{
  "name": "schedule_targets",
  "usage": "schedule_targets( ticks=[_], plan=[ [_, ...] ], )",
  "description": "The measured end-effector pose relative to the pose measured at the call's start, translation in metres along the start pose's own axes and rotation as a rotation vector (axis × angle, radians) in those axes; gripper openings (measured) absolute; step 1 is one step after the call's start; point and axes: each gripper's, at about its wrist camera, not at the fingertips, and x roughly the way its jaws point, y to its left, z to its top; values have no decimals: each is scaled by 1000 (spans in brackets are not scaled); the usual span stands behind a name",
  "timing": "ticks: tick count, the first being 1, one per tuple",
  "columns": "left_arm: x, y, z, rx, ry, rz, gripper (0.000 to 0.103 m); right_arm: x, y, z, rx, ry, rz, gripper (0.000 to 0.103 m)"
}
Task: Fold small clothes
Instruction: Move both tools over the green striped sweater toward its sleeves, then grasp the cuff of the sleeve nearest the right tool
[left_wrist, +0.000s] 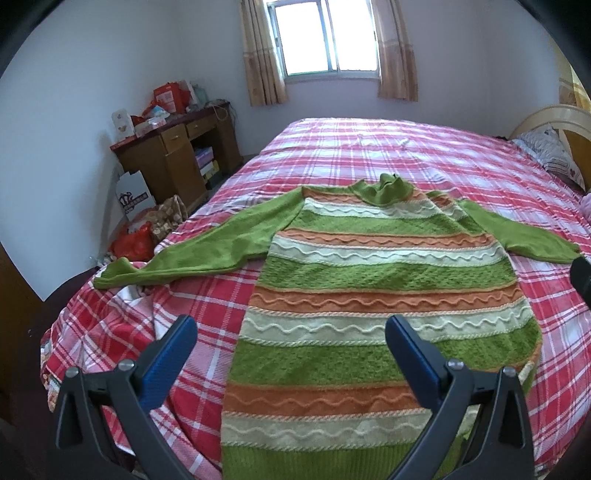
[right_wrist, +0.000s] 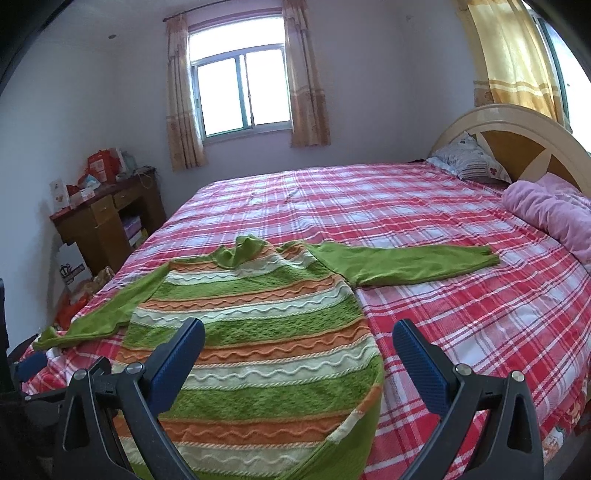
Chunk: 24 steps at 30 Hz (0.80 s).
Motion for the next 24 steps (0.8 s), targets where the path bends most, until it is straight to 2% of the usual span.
schedule_targets(
  ticks=[7, 11, 14, 20, 21, 22, 24],
  plan=[
    [31, -11, 11, 1, 37, -15, 103, 32, -7, 3, 2, 46, -21, 102],
    [42, -18, 9, 7, 7, -60, 103, 55, -15, -1, 22, 83, -29, 102],
    [56, -25, 8, 36, -7, -49, 103, 72, -23, -4, 37, 114, -16, 102],
    [95, -26, 17, 21, 59, -21, 103, 99, -63, 7, 88, 125, -34, 102],
    [100, -25, 19, 16, 61, -14, 103, 103, -74, 12, 107, 119, -39, 97],
    [104, -25, 20, 11, 61, -9, 103, 107, -87, 16, 125, 113, -46, 85],
    [111, -23, 23, -2, 59, 2, 103, 118, -117, 27, 155, 127, -86, 74]
  ],
)
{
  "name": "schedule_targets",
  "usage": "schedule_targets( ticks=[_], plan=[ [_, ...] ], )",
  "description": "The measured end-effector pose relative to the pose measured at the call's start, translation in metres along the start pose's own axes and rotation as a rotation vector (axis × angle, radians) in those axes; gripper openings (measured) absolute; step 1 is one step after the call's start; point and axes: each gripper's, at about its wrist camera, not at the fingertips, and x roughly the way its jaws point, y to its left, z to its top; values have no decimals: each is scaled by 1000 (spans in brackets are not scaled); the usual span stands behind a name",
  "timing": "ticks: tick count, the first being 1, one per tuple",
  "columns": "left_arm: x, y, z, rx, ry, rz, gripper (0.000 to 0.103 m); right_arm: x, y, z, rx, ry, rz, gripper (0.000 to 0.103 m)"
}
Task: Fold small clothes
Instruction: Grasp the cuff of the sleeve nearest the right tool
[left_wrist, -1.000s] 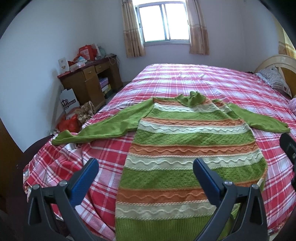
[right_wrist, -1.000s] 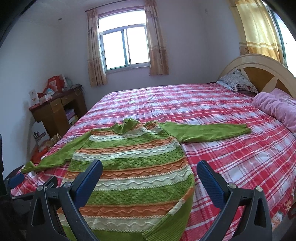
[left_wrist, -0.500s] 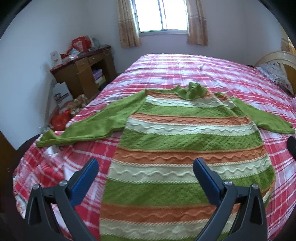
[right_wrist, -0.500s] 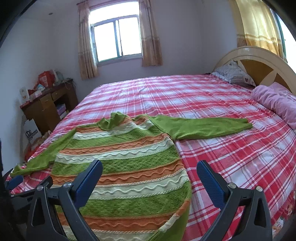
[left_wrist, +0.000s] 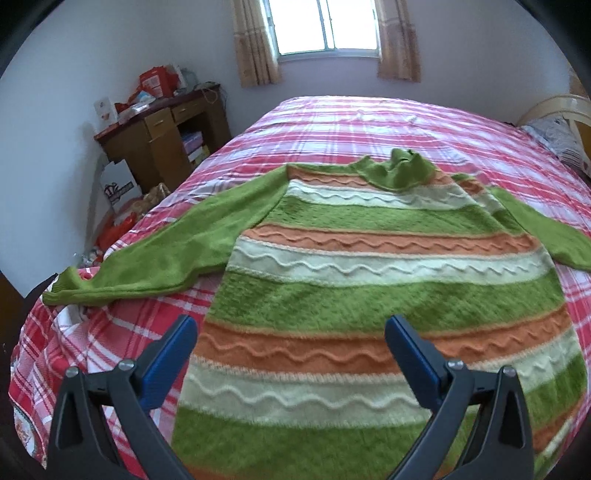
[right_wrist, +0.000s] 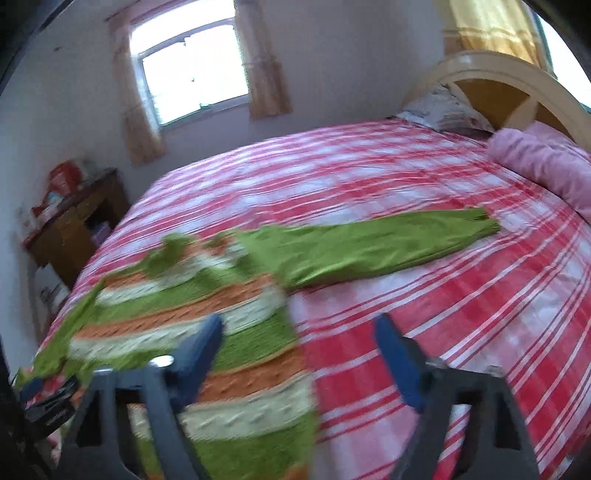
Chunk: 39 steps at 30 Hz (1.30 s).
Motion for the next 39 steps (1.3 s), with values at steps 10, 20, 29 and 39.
schedule_targets(
  ticks=[10, 20, 29, 39],
  plan=[
    [38, -2, 7, -46, 4, 72, 103, 64, -198, 84, 375, -44, -209, 52],
    [66, -7, 2, -60, 25, 80, 103, 150, -300, 75, 748, 51, -72, 51],
    [70, -6, 0, -91, 41, 53, 103, 179, -285, 96, 620, 57, -149, 50],
    [71, -2, 0, -110, 39, 26, 103, 145, -269, 104, 515, 48, -116, 7]
  ],
)
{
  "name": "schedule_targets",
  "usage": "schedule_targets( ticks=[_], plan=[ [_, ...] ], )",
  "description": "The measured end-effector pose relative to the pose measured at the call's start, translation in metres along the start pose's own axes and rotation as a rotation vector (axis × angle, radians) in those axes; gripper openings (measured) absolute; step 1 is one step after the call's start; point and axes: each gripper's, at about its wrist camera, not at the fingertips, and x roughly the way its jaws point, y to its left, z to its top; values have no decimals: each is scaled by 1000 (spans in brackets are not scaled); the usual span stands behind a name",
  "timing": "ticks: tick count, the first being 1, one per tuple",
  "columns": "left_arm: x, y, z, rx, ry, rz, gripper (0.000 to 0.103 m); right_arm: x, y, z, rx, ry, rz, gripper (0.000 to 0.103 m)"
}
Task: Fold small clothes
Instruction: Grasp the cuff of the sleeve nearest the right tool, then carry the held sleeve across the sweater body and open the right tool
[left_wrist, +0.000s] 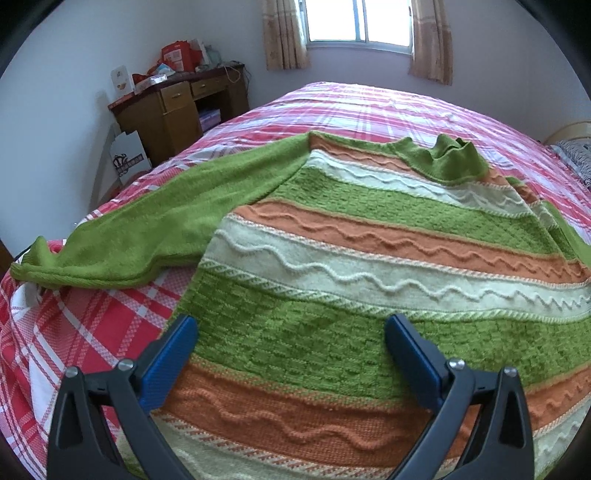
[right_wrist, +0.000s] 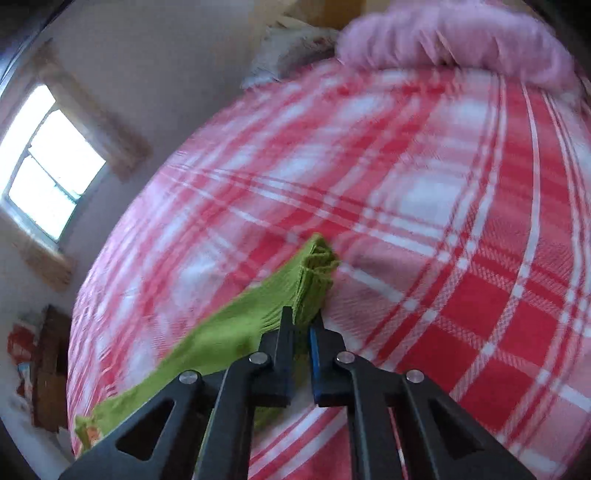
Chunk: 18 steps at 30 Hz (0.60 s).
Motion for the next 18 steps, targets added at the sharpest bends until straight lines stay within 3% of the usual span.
schedule_targets(
  ticks=[7, 11, 18],
  plan=[
    [-1, 1, 1, -2, 0, -16, 103, -65, 112, -32, -208, -11, 220, 7],
    [-7, 5, 1, 13, 11, -47, 103, -89, 178, -72, -298, 30, 340, 7],
    [-27, 35, -5, -6, -12, -71, 103, -109, 288, -173, -457, 146, 529, 7]
  ],
)
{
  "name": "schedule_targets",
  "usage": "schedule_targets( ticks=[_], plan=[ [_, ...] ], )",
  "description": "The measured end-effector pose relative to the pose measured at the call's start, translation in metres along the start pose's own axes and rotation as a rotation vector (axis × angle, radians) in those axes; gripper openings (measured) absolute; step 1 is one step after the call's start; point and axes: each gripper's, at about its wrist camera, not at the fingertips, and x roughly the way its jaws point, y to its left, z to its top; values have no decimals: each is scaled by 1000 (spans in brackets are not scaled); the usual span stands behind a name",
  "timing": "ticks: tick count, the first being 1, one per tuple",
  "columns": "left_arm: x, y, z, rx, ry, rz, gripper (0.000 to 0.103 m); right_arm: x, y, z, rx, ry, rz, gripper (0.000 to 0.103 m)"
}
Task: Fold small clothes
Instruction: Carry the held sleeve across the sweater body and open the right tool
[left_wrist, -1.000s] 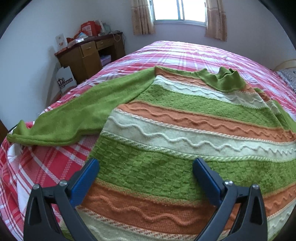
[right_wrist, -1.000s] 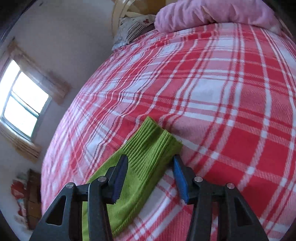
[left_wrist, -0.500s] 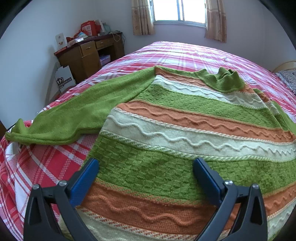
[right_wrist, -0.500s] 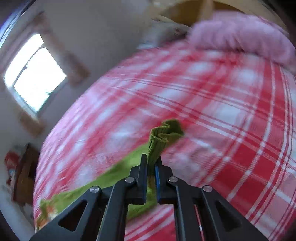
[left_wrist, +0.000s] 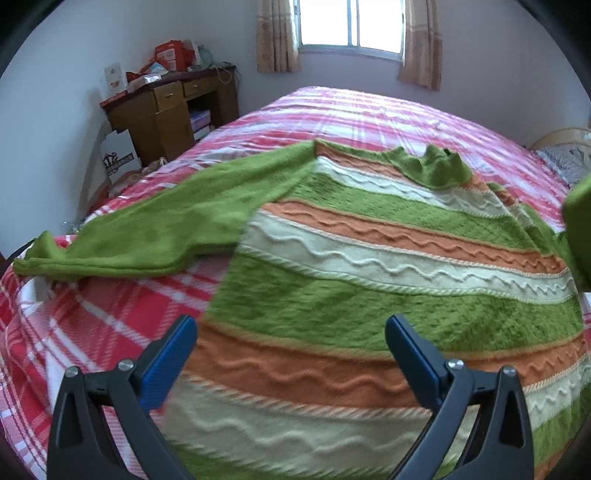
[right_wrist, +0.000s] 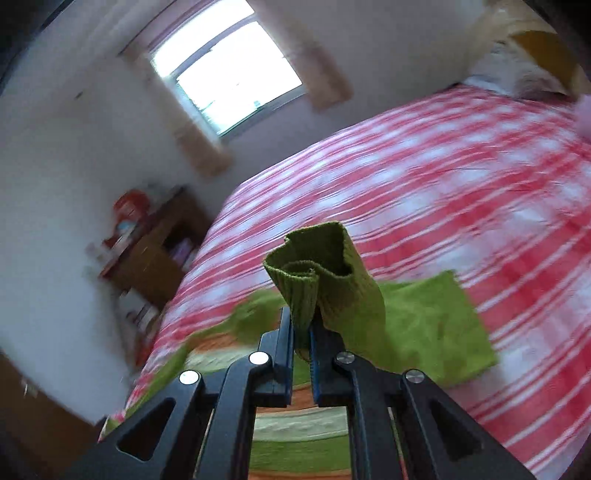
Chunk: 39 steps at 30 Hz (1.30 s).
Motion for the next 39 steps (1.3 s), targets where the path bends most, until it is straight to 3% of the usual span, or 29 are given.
schedule_targets(
  ticks=[10, 18, 24, 27, 28, 31, 36, 39],
  plan=[
    [6, 56, 2, -127, 6, 8, 103, 104, 109, -73, -136, 179, 116, 7],
    [8, 66, 1, -115, -9, 16, 103, 176, 151, -125, -168, 311, 149, 7],
    [12, 66, 3, -101, -15, 19, 103, 198, 167, -146, -209, 348, 163, 7],
    [17, 65, 3, -99, -2, 17, 103, 212, 166, -155, -237, 398, 185, 13],
    [17, 65, 4, -99, 0, 15, 103, 218, 165, -159, -241, 447, 210, 28],
    [13, 59, 8, -89, -12, 11, 103, 210, 159, -153, -179, 496, 334, 56],
    [-2, 38, 26, -26, -75, 0, 103, 163, 126, -113, -168, 357, 354, 56],
    [-5, 21, 46, 0, -112, -2, 103, 133, 66, -75, -154, 255, 253, 56]
  ],
)
